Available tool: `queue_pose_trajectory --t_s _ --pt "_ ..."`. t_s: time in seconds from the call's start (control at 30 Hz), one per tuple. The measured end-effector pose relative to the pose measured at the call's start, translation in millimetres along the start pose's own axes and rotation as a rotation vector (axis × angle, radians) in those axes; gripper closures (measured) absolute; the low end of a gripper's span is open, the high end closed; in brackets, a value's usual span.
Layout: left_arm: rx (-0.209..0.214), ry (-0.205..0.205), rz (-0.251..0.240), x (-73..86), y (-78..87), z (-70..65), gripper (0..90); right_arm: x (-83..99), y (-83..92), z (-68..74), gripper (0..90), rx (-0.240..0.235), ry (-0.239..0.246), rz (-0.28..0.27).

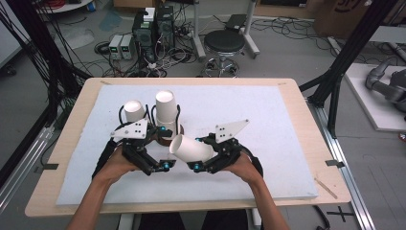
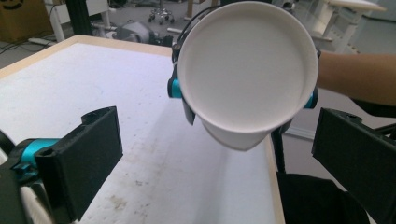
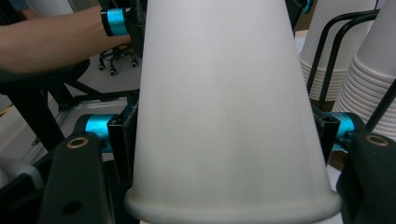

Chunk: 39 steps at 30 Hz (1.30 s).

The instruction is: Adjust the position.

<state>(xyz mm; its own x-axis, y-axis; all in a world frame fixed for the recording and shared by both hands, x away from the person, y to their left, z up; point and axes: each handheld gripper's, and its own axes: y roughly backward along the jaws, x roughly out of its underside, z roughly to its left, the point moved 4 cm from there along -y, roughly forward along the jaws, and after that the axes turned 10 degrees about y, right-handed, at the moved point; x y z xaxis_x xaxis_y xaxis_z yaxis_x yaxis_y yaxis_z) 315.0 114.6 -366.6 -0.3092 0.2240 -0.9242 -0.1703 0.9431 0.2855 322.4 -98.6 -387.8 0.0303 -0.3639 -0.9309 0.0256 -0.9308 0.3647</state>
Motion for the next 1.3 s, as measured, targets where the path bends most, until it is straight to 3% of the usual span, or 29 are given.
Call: queue_pose_trajectory --t_s 0.2,0.43,0.6,0.7,0.83,1.0,1.3 --pt "-0.024 -0.023 0.142 -2.8 3.7 -2.6 1.7 -6.9 0.7 -1.0 31.7 0.002 0.023 0.089" --pt "-0.049 -0.030 0.341 -6.5 6.7 -4.5 1.7 -13.8 -5.9 -0.8 31.4 -0.011 0.055 0.244" --pt "-0.066 -0.073 0.468 -2.3 6.7 -4.3 1.7 -16.2 -11.5 -0.9 31.2 -0.018 0.087 0.378" --pt "-0.093 -0.097 0.555 0.8 7.8 -1.7 1.8 -18.9 -15.6 0.2 31.0 -0.029 0.099 0.431" --pt "-0.107 -0.098 0.592 -0.6 9.7 -0.1 1.8 -20.1 -19.2 0.7 31.0 -0.035 0.113 0.500" --pt "-0.125 -0.101 0.635 -3.8 10.3 0.3 1.8 -21.9 -21.7 0.1 31.0 -0.040 0.121 0.547" --pt "-0.132 -0.120 0.739 -8.4 0.5 -2.7 1.8 -20.7 -27.5 -1.4 31.0 -0.050 0.139 0.655"
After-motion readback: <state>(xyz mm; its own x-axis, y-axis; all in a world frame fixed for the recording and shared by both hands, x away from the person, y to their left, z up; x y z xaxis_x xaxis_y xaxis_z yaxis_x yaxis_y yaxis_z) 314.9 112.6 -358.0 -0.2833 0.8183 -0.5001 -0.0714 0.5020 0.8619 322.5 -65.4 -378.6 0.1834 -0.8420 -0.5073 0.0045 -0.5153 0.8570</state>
